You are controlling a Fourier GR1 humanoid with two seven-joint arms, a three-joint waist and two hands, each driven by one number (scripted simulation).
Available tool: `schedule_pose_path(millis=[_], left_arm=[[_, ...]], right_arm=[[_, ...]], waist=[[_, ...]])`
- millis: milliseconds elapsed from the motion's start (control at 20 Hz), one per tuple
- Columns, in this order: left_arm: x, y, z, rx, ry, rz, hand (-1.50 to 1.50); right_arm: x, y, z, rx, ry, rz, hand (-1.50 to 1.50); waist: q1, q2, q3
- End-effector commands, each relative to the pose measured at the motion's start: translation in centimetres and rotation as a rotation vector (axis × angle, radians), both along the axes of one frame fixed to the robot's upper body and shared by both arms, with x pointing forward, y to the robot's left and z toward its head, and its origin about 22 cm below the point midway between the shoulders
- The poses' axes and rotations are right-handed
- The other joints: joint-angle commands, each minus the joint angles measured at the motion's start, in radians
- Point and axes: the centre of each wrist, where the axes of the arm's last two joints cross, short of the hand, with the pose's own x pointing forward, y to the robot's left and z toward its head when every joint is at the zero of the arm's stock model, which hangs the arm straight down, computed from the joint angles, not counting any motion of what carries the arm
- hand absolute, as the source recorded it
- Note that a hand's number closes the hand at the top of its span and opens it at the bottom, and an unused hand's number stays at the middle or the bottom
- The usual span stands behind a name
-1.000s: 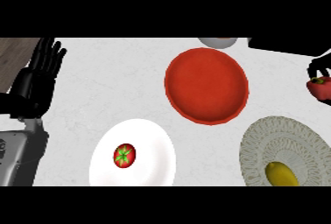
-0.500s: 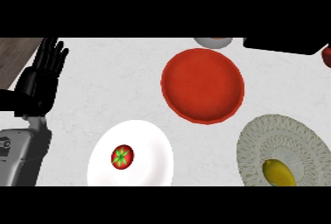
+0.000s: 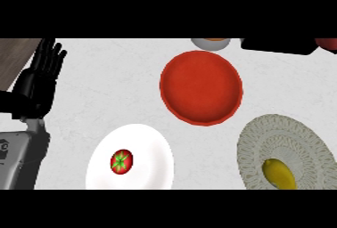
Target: Pick the bell pepper from the placemat and place it in the bowl
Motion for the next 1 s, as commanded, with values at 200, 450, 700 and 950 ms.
schedule_pose_path(millis=[200,450,700,950], left_arm=[[-0.4,0.3,-1.3,0.009,0.031,0.026,0.0],[-0.6,1.7,-0.6,-0.004,0.013,0.04,0.0],[-1.3,2.4,-1.2,-0.001,0.036,0.068,0.0],[-2.0,2.6,-1.2,0.009,0.01,0.063,0.0]], right_arm=[[2.2,4.9,2.5,0.11,0.212,0.323,1.5],[3.6,9.8,3.1,0.028,0.262,0.375,1.5],[4.6,15.3,1.9,-0.04,0.322,0.439,1.5],[4.9,19.2,-1.6,-0.09,0.374,0.467,1.5]], waist=[[-0.022,-0.01,-0.003],[-0.034,-0.015,-0.004],[-0.063,-0.027,-0.004],[-0.068,-0.027,-0.004]])
